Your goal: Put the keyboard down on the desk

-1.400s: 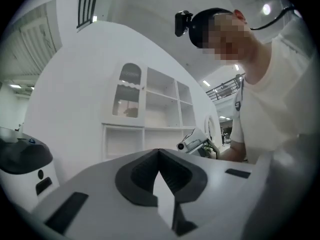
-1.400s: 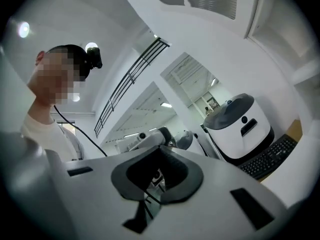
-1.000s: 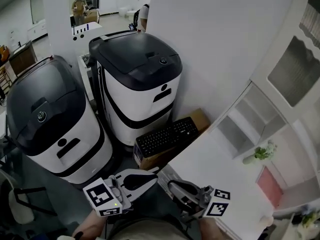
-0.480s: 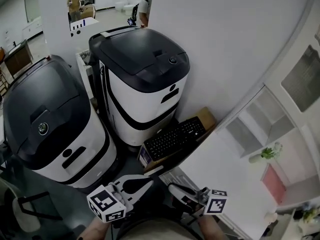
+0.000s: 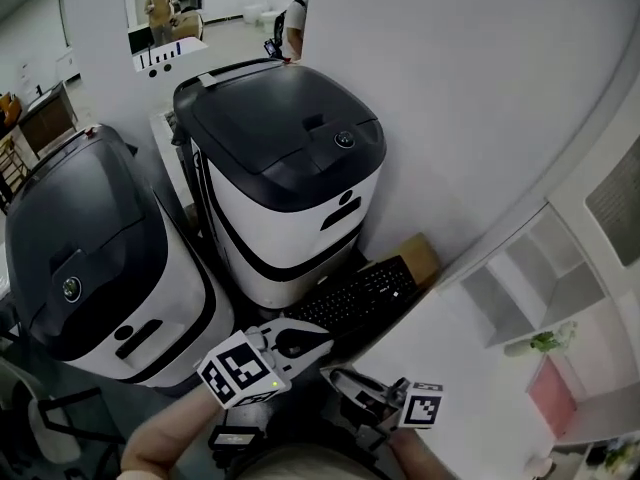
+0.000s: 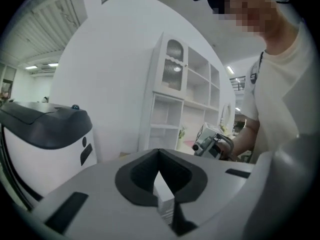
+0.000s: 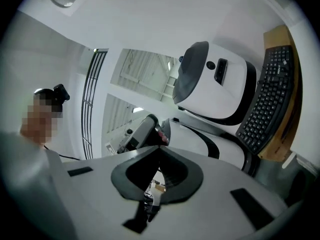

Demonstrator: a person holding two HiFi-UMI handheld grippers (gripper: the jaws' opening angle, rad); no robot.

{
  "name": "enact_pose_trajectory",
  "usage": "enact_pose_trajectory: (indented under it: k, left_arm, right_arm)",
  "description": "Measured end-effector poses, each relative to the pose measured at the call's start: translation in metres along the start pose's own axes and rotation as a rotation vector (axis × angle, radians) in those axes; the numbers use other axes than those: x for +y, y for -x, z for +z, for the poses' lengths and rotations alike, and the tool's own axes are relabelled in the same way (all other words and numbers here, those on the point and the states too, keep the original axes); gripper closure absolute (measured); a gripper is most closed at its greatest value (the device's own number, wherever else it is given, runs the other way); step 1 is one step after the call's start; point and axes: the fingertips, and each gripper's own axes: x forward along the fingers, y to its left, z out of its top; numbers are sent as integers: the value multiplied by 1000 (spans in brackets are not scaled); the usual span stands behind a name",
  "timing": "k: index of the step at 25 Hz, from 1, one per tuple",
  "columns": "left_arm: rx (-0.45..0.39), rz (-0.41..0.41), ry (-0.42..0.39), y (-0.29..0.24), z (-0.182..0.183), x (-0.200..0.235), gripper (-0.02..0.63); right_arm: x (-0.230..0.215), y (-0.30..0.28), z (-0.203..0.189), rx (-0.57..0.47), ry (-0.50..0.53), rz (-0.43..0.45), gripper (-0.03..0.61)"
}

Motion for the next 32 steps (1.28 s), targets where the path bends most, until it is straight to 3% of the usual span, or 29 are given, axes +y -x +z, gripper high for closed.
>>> enact_pose_trajectory:
  k: [2, 6, 9, 16, 20, 24, 28, 29, 31, 32]
  left_arm:
    - [63, -27, -47, -30, 0, 22, 601]
    - [270, -132, -138, -96, -16, 52, 601]
    - [319, -124, -147, -127, -18, 77, 601]
    - [344, 4, 76, -114, -72, 112, 601]
    - [384, 31, 121, -107, -105, 124, 601]
    - [459, -24, 133, -117, -136, 148, 601]
    - [503, -167, 171, -133, -168, 168, 597]
    - [503, -228, 222, -137, -176, 168, 577]
    - [511, -338, 337, -144, -191, 166, 390]
    - [516, -356, 362, -148, -198, 168, 344]
  right_arm:
    - [-13, 1, 22, -11, -22, -9, 555]
    - [-26, 8, 51, -22, -73, 10, 555]
    - [-42, 7, 69, -24, -76, 27, 555]
    - [-76, 13, 73, -41, -163, 28, 555]
    - [-86, 6, 66, -31, -198, 18, 555]
    - [-92, -15, 52, 51, -114, -17, 555]
    - [-111, -42, 38, 91, -47, -150, 555]
    - [-117, -49, 35, 85, -42, -187, 555]
    - [-129, -63, 26, 79, -37, -248, 555]
    - [-134, -70, 19, 86, -39, -272, 555]
